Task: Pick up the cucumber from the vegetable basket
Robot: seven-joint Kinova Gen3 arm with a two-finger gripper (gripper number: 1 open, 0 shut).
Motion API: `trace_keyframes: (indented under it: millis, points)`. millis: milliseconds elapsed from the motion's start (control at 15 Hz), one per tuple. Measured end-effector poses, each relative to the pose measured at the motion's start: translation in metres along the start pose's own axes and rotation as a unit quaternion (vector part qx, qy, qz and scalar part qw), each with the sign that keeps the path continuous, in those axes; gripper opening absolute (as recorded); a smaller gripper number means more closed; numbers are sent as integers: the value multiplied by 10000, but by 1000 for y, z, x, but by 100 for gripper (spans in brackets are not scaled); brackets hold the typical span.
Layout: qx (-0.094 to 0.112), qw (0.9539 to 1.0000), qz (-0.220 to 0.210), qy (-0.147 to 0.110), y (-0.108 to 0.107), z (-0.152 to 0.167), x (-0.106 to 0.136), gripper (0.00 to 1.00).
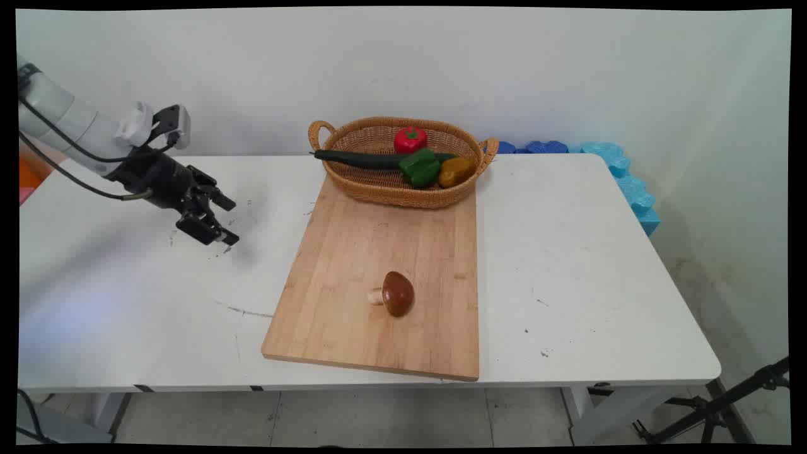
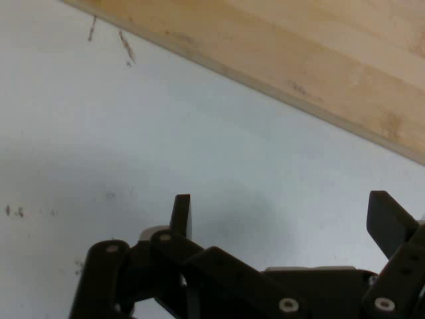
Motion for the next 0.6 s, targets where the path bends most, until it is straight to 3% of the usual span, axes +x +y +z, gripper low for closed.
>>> trace_keyframes:
  millis: [267, 600]
  points:
    - [79, 9999, 66, 80, -3, 5, 23, 100]
    - [201, 9989, 288, 307, -11, 15, 70, 100]
